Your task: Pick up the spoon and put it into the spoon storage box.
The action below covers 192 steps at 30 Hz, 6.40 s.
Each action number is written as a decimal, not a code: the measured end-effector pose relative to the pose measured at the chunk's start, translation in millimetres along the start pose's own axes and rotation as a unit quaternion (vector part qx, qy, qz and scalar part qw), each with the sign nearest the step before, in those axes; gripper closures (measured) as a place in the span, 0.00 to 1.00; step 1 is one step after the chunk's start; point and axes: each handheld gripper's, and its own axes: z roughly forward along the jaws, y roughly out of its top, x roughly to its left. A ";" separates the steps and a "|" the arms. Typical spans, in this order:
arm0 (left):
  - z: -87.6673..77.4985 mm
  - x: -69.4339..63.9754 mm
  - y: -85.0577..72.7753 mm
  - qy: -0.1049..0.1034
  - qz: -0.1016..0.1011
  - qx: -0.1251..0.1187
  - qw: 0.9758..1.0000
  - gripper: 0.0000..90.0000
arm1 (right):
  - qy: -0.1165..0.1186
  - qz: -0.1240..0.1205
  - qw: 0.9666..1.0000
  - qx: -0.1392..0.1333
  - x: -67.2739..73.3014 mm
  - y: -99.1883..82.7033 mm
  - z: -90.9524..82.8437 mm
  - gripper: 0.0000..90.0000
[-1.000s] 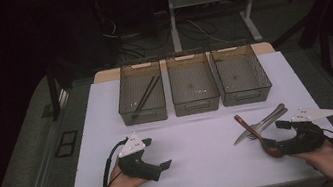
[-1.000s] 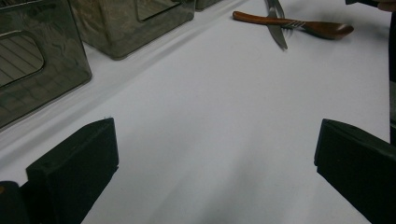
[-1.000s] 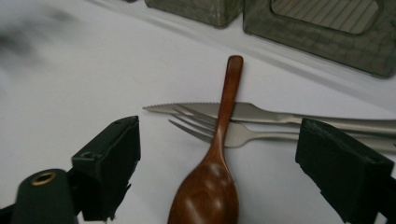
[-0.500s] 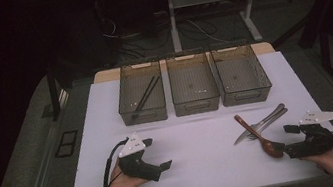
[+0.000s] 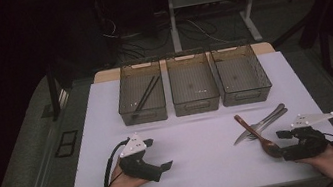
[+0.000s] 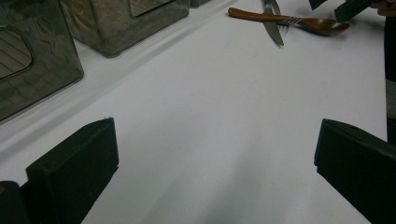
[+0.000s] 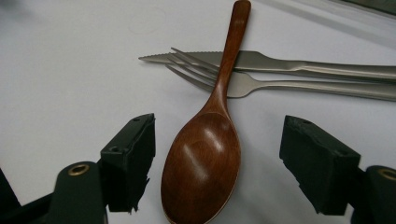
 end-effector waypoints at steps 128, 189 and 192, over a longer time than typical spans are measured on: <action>-0.8 -0.6 -2.3 -0.010 0.024 0.006 1.000 0.00 | 0.009 0.010 0.999 -0.044 -7.2 88.0 6.7 0.91; -1.5 -1.1 -2.3 -0.009 0.019 -0.007 1.000 0.00 | -0.054 0.013 0.998 0.000 2.0 217.4 125.8 0.91; -1.4 -1.5 -2.6 -0.010 0.017 -0.009 1.000 0.00 | -0.057 0.011 0.998 0.007 4.1 219.0 130.2 0.91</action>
